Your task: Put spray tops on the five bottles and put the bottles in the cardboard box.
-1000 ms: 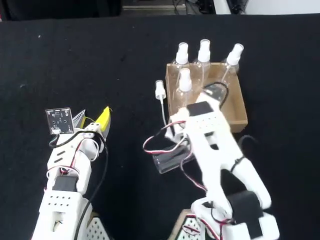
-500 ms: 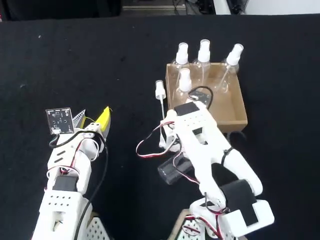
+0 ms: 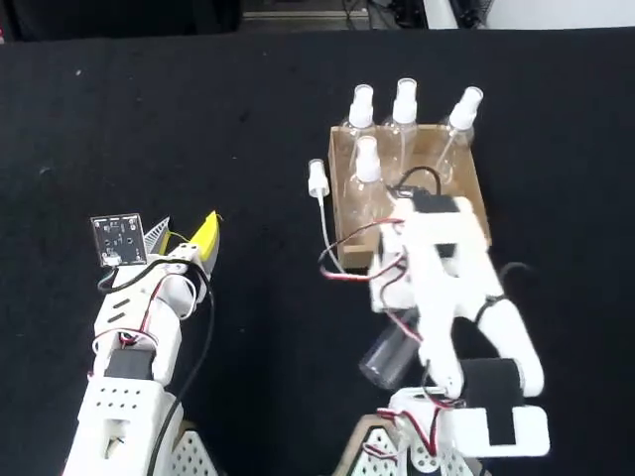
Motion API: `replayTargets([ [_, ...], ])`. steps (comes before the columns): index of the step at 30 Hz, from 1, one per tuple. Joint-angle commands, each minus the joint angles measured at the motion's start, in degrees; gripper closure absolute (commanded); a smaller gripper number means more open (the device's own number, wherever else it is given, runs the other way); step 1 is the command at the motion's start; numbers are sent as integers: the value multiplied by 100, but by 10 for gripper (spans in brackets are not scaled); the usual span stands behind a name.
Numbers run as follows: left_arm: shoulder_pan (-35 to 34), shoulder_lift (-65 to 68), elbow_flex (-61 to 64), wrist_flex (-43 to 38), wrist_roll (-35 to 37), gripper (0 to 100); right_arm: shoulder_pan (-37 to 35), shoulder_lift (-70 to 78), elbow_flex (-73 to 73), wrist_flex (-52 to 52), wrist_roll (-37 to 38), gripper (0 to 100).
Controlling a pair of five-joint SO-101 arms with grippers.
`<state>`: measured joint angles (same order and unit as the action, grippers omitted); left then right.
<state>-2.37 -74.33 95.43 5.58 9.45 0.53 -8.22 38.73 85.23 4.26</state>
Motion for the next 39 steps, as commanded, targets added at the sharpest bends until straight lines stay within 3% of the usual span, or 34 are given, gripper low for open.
replayTargets([
  [1,31,-70,31,-149,53,766,651,-40,-198,202,1116,702],
  [8,31,-70,31,-149,53,766,2189,-48,-92,9,237,702],
  [15,31,-70,31,-149,53,766,3341,-57,-119,-44,158,702],
  [23,31,-70,31,-149,53,766,3490,-31,84,-149,158,702],
  [31,31,-70,31,-149,53,766,3481,-57,910,-1389,-448,702],
  [36,31,-70,31,-149,53,766,3490,-57,963,-1547,-448,703],
  [39,31,-70,31,-149,53,766,3490,-57,769,-1574,-431,770],
])
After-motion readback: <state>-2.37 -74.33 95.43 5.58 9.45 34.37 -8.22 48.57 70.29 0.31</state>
